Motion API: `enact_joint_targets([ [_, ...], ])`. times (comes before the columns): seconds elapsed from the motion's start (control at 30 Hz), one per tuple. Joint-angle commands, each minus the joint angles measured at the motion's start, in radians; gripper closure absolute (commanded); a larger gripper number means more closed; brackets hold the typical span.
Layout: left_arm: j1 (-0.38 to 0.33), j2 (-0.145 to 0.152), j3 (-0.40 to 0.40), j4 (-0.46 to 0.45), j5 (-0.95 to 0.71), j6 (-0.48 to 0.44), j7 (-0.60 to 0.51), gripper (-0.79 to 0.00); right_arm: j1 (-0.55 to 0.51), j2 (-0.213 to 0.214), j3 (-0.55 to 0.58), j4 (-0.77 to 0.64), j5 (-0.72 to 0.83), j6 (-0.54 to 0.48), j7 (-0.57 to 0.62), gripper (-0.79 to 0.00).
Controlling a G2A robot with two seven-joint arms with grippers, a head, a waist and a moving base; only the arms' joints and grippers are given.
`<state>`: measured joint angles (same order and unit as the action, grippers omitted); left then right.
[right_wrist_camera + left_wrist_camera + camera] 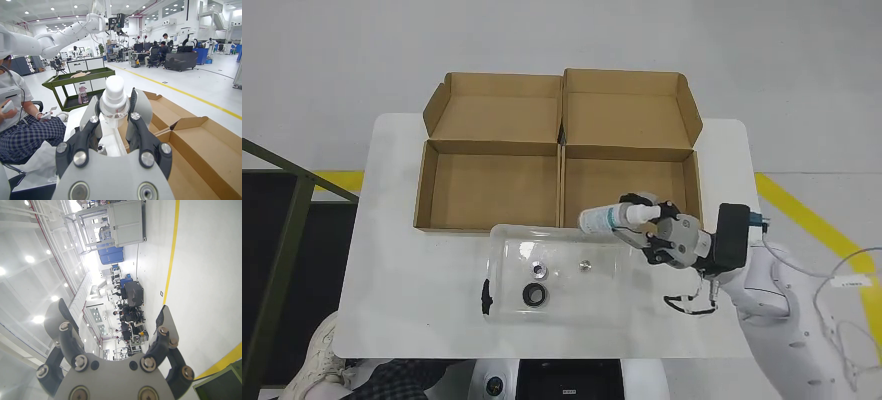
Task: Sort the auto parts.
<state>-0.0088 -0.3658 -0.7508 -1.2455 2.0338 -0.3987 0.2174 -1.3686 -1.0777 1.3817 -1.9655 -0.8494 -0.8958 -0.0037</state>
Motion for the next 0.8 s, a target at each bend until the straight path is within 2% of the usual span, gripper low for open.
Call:
enact_joint_targets([
  [0.0, 0.000, 0.000, 0.000, 0.000, 0.000, 0.000, 0.000, -0.785, 0.001, 0.000, 0.001, 0.001, -0.004, 0.004, 0.002, 0.000],
  [0.3, 0.000, 0.000, 0.000, 0.000, 0.000, 0.000, 0.000, -0.785, 0.038, -0.007, -0.033, 0.009, -0.128, 0.143, 0.052, 0.000],
  [0.57, 0.000, 0.000, 0.000, 0.000, 0.000, 0.000, 0.000, -0.785, 0.121, -0.025, -0.140, 0.073, -0.268, 0.302, 0.114, 0.000],
  [0.77, 0.000, 0.000, 0.000, 0.000, 0.000, 0.000, 0.000, -0.785, 0.192, -0.041, -0.220, 0.135, -0.319, 0.379, 0.168, 0.000],
])
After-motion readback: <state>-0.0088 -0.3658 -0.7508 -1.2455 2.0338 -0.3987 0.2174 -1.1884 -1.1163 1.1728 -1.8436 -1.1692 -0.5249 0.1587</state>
